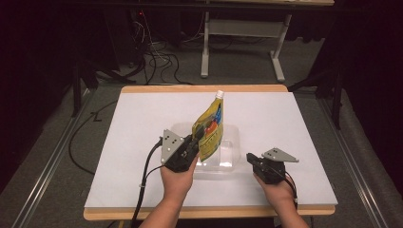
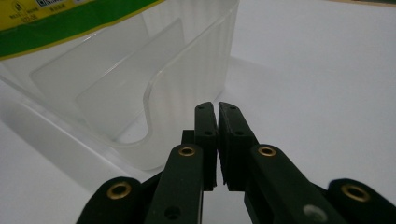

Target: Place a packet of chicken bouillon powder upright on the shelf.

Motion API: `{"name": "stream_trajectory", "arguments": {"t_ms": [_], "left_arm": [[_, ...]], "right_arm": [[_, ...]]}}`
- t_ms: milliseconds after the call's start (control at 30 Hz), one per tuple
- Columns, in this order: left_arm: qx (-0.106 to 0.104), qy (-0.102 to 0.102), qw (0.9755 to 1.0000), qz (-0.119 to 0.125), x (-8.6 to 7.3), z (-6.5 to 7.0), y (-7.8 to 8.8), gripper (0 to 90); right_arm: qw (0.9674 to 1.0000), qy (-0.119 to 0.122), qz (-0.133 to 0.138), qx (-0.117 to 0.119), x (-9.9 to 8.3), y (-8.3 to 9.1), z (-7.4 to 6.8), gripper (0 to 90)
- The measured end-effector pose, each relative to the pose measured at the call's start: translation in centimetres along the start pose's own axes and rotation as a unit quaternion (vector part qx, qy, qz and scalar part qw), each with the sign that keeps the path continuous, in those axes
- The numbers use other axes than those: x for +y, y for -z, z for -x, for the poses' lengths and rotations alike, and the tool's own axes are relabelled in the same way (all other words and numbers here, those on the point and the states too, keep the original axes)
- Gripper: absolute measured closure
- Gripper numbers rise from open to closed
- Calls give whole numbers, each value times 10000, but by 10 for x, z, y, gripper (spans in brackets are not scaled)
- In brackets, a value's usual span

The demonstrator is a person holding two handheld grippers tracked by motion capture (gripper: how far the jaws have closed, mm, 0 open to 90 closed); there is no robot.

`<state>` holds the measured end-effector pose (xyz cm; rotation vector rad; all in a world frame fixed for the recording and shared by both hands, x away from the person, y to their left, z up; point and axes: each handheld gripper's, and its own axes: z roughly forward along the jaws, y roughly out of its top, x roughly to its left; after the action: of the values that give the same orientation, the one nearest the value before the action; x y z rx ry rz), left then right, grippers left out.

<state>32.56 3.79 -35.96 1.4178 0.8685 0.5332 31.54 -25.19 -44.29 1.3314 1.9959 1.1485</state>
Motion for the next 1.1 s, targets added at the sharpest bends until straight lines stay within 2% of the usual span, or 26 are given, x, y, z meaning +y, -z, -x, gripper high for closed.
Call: {"name": "stream_trajectory", "arguments": {"t_ms": [100, 500, 533, 767, 1000, 1067, 1100], "left_arm": [[106, 107, 9999, 9, -5, 1, -3, 900], [314, 63, 9995, -16, -11, -2, -6, 900], [377, 31, 9993, -4, -12, -1, -7, 900], [441, 58, 9990, 2, -11, 1, -10, 900], [394, 62, 9992, -23, -11, 8, -14, 900], [355, 187, 9992, -28, -11, 9, -15, 900], [349, 172, 9992, -39, -11, 11, -16, 900]], "right_arm": [[10000, 25, 7, -3, 0, -1, 0, 875], [10000, 21, -9, -6, 0, -2, -1, 874], [10000, 18, -4, -5, 0, -2, 0, 874], [10000, 8, 5, -11, -1, 0, 2, 874], [10000, 27, 33, -8, -1, 0, 3, 874], [10000, 12, 21, -13, -1, 0, 3, 874], [10000, 13, 19, -9, -1, 0, 3, 874]]}}
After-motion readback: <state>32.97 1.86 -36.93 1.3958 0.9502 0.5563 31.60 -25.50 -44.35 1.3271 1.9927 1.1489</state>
